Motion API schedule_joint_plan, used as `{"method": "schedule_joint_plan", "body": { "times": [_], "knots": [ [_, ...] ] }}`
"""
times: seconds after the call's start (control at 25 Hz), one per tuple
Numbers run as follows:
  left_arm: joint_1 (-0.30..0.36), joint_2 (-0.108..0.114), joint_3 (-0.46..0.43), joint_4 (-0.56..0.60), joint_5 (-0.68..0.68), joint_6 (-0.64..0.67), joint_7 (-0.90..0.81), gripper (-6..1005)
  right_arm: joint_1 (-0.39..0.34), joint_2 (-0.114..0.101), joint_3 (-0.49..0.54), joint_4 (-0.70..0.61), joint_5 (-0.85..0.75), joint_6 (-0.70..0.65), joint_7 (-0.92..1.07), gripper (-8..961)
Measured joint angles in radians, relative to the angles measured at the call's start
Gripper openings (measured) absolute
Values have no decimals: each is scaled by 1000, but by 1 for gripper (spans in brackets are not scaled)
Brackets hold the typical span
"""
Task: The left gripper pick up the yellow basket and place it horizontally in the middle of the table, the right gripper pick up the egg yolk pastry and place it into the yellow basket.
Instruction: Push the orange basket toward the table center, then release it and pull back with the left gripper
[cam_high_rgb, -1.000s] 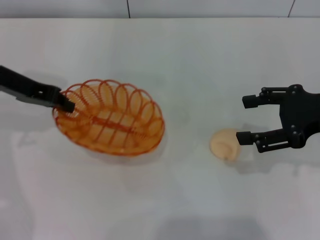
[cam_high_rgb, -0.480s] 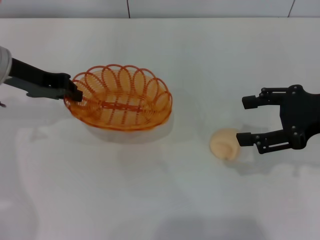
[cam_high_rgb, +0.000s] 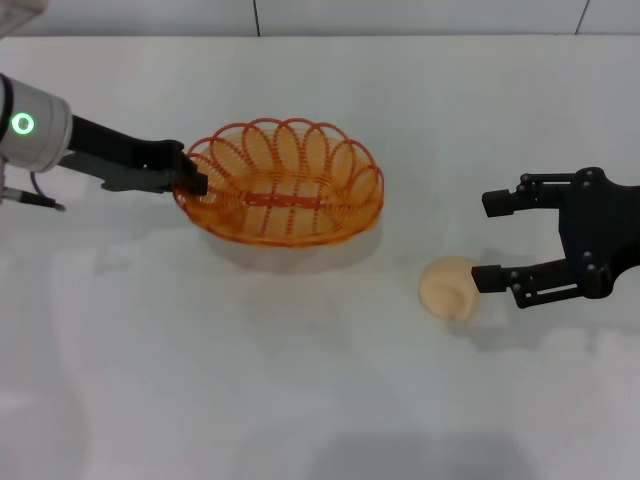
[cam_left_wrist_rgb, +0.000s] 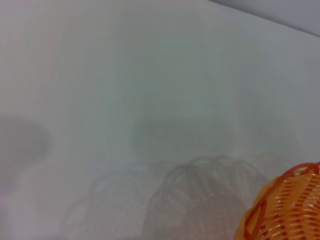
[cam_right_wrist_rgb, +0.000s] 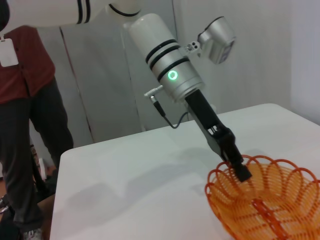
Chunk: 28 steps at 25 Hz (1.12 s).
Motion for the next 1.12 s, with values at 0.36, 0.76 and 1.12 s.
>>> {"method": "schedule_joint_plan", "body": {
  "times": [0.36,0.76,1.12],
  "knots": [
    [-45,0,9,-65,10,-46,1,131,1,0,-2,-14,1,-16,0,842],
    [-59,-16,42,-115,10,-98,-7,148,1,0,-4,-15,1,-23,0,842],
    [-61,-28,42,-145,11,-138,-6,163,-2,0,-2,-14,2,-32,0,842]
  ]
}}
